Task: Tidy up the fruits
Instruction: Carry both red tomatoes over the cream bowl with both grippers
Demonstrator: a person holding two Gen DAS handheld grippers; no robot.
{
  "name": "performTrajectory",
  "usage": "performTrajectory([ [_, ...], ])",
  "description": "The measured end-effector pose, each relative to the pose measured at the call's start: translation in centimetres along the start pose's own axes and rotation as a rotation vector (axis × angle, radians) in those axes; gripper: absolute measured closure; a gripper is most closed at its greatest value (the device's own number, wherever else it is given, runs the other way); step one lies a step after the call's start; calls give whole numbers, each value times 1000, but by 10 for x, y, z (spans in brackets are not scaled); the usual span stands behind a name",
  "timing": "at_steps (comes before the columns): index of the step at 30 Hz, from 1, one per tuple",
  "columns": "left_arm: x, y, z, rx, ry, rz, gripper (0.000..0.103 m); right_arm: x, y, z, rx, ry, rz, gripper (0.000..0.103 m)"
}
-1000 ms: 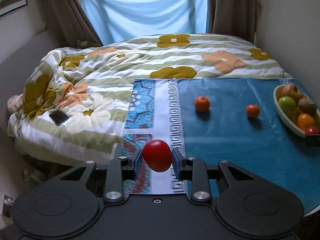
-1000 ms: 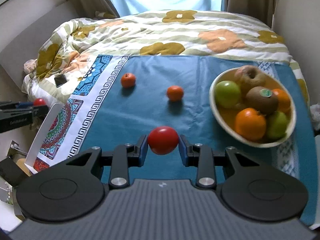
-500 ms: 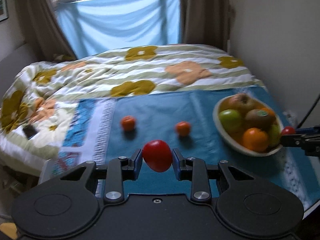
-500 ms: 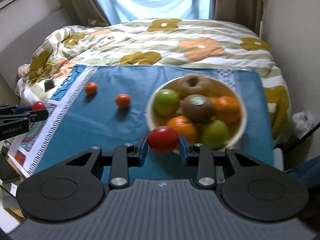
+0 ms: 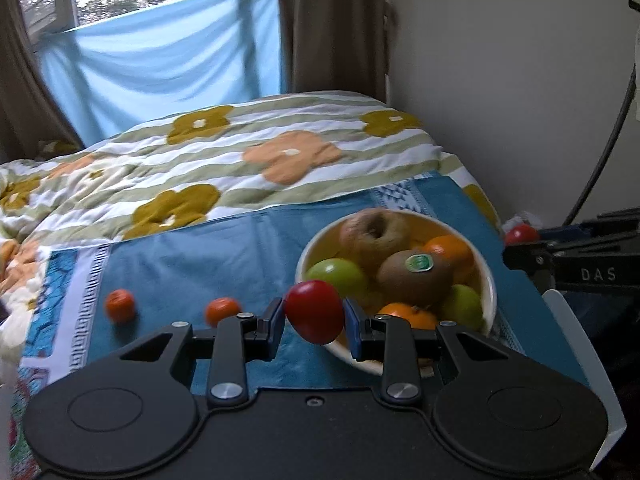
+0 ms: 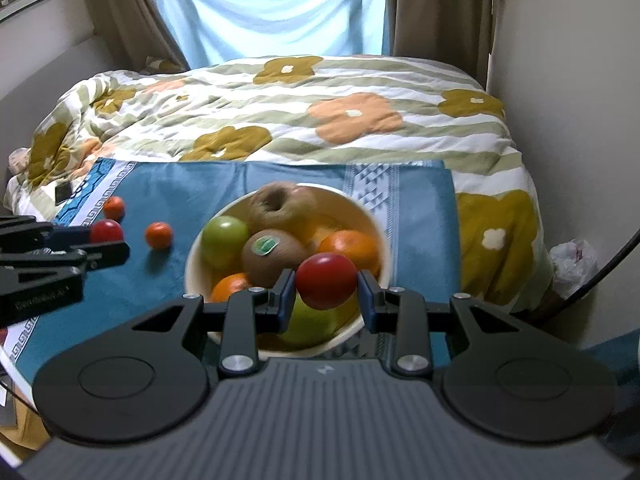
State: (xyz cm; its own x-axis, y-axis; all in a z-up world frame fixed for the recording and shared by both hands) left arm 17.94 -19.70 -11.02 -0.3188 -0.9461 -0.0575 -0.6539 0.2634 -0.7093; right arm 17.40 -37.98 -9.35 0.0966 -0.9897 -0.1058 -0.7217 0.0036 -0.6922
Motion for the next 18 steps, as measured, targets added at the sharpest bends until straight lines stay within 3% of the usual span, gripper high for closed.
performTrajectory([
  [14, 35, -3, 62, -101, 58, 30, 67, 19, -18, 26, 18, -18, 10, 55],
  [15, 34, -3, 63, -103, 56, 29, 64, 20, -18, 27, 18, -21, 12, 55],
  [17, 34, -4, 62, -98, 51, 27, 37, 21, -19, 28, 18, -22, 13, 55],
  [18, 33, -4, 59, -82, 49, 27, 18, 21, -19, 29, 18, -23, 14, 55],
])
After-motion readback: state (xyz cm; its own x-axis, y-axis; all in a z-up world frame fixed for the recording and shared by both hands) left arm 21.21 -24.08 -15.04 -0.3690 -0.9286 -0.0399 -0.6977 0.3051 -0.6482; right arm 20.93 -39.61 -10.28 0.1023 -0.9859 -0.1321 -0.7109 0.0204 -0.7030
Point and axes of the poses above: each gripper's, at about its wrist camera, not at the fingertips, and z roughly the way its jaws point, x to its right, y to its underside, the point moved 7 cm from there along z, roughly the way its jaws point, and after that the axes turned 1 degree about -y, right-handed, at the moved point
